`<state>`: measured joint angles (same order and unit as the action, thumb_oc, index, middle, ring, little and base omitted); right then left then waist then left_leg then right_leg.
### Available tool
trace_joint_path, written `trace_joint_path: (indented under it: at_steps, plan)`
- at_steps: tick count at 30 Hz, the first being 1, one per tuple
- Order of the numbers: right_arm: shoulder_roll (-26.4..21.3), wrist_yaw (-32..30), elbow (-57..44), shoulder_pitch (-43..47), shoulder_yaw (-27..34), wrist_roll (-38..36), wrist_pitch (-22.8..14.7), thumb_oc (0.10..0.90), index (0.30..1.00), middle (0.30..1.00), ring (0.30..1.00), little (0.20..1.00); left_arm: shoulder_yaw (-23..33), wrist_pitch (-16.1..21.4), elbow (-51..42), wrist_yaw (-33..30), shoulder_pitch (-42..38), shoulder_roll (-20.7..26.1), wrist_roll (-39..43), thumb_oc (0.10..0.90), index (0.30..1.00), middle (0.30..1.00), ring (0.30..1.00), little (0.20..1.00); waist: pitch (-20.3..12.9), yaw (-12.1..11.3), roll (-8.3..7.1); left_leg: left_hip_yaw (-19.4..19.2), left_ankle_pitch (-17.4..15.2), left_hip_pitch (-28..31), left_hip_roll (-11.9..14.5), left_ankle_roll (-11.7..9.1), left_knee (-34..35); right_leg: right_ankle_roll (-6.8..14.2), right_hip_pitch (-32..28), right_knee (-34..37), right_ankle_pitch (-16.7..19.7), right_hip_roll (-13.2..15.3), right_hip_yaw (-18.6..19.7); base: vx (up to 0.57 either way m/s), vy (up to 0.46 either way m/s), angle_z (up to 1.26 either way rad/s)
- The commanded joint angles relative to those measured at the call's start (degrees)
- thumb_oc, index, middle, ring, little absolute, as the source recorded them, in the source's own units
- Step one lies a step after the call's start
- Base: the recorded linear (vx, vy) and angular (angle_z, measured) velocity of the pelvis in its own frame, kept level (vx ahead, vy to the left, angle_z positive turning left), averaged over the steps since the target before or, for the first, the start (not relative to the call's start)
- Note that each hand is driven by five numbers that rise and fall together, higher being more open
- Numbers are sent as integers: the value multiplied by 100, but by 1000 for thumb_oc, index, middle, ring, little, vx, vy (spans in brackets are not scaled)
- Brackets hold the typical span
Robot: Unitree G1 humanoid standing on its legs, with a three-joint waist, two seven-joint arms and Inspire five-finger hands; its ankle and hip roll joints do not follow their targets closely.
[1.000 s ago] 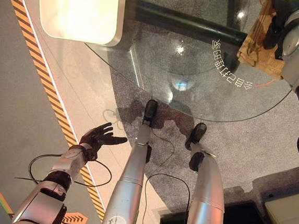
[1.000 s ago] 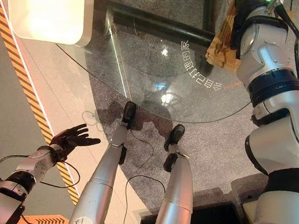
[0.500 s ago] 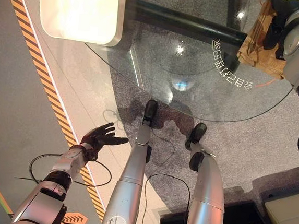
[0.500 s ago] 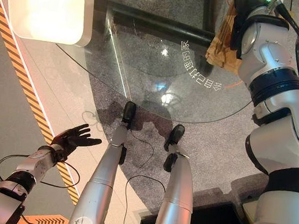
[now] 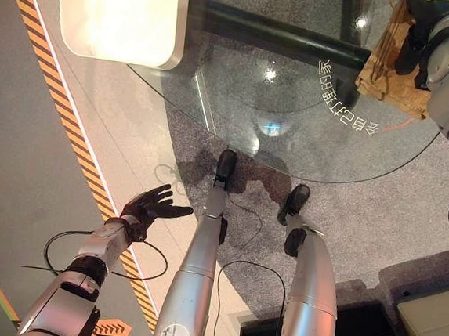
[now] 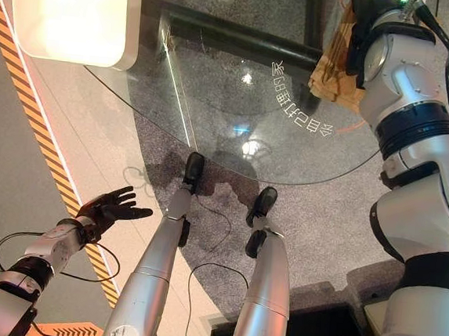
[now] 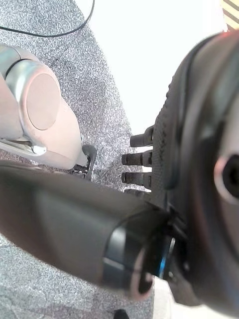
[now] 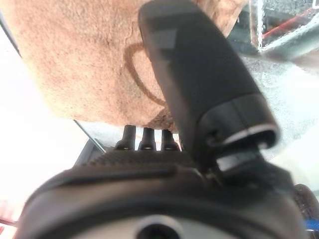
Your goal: Wipe the table with a cloth and put it in the basket.
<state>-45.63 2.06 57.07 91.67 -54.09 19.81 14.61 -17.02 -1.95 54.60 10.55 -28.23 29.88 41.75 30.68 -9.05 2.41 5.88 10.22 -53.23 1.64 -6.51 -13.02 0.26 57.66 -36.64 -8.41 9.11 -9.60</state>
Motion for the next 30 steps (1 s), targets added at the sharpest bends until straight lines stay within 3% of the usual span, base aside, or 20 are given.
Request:
trace_joint_path:
  at_steps: [1, 30]
  plan:
    - [-378, 79, 38, -101, -332, 16, -49, 100, 300, 300, 300, 200, 143, -7, 132, 35, 301, 267, -65, 800, 900, 900, 900, 900, -89, 75, 105, -270, -694, 32, -190, 403, -614, 179, -358, 1189, 825, -224, -97, 0, 0, 0]
    - [-449, 96, -61, -117, -368, 20, -23, 100, 300, 300, 300, 200, 146, -9, 67, 55, 317, 299, -41, 800, 900, 900, 900, 900, -89, 90, 98, -310, -672, 41, -172, 404, -548, 180, -362, 1247, 853, -227, -122, 0, 0, 0]
